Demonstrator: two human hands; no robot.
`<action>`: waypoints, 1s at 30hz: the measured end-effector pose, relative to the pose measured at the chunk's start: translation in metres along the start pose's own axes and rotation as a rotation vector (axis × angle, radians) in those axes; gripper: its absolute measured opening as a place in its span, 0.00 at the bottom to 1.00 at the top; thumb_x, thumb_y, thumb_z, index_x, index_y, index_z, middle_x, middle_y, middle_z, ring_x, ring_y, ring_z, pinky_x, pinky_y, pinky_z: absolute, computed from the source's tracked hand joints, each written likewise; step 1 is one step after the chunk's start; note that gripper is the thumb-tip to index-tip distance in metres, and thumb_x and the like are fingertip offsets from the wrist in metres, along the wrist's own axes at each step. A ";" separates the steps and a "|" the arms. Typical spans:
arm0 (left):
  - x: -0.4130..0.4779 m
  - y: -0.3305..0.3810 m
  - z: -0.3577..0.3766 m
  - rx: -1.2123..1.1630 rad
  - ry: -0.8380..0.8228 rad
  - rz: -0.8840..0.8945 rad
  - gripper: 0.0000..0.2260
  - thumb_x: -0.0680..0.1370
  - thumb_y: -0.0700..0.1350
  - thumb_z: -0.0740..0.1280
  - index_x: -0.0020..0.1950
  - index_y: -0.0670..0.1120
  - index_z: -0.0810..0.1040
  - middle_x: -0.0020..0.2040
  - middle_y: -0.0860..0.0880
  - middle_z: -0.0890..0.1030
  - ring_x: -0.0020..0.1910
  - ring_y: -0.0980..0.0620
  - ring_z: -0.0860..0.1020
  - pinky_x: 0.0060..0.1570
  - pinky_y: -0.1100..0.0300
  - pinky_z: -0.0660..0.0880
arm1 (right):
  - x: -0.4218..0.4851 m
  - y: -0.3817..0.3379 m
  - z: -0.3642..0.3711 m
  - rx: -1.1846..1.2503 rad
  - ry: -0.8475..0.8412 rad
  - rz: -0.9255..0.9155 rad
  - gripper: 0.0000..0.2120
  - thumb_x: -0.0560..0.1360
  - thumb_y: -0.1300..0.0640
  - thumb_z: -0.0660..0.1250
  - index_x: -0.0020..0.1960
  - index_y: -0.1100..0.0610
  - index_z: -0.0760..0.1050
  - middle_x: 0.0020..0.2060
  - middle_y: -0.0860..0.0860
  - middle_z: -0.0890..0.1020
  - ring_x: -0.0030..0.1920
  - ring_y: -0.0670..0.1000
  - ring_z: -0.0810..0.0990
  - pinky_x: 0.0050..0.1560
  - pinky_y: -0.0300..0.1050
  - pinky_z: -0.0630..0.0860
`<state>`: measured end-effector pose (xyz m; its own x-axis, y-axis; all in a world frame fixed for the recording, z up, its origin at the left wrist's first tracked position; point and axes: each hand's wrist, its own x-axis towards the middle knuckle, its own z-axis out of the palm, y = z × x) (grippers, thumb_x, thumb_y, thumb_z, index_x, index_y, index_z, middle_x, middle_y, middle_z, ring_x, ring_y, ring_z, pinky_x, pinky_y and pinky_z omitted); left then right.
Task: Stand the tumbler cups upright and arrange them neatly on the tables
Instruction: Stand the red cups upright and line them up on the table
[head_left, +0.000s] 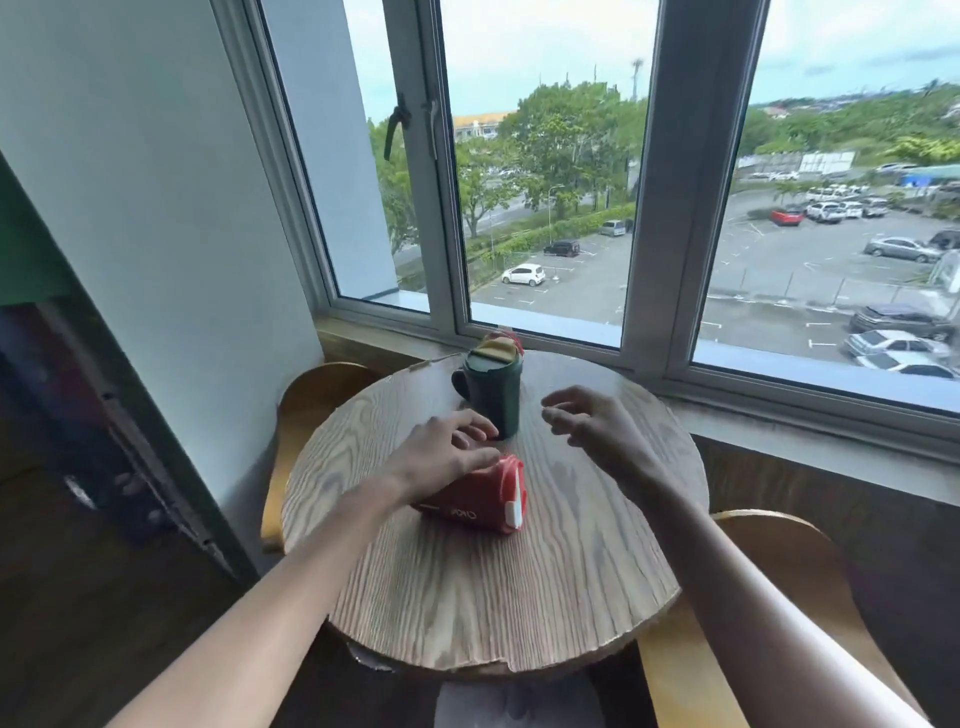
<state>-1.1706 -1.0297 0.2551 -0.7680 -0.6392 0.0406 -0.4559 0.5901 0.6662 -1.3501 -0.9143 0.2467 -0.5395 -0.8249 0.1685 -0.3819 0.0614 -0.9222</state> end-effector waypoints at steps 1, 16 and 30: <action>0.009 -0.006 -0.003 0.019 -0.102 0.006 0.19 0.74 0.56 0.72 0.63 0.53 0.77 0.59 0.52 0.79 0.57 0.53 0.77 0.55 0.57 0.74 | 0.013 0.000 0.006 0.008 0.017 0.003 0.11 0.76 0.58 0.69 0.57 0.60 0.80 0.47 0.55 0.84 0.46 0.51 0.82 0.40 0.37 0.73; 0.085 -0.045 -0.020 0.315 -0.757 0.286 0.37 0.63 0.57 0.80 0.69 0.54 0.70 0.60 0.55 0.76 0.57 0.53 0.77 0.58 0.52 0.78 | 0.123 0.002 0.067 -0.103 0.252 0.273 0.21 0.76 0.49 0.68 0.64 0.58 0.73 0.58 0.58 0.81 0.54 0.56 0.79 0.58 0.53 0.77; 0.116 -0.104 -0.049 -0.177 -0.527 0.387 0.32 0.62 0.52 0.81 0.64 0.51 0.76 0.54 0.54 0.82 0.51 0.56 0.81 0.51 0.61 0.79 | 0.126 0.000 0.078 0.126 0.282 0.391 0.10 0.76 0.56 0.69 0.54 0.58 0.75 0.42 0.51 0.78 0.41 0.53 0.81 0.43 0.44 0.78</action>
<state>-1.1900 -1.1892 0.2266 -0.9982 -0.0458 -0.0381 -0.0582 0.6094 0.7907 -1.3593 -1.0620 0.2407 -0.8128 -0.5686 -0.1267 -0.0259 0.2527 -0.9672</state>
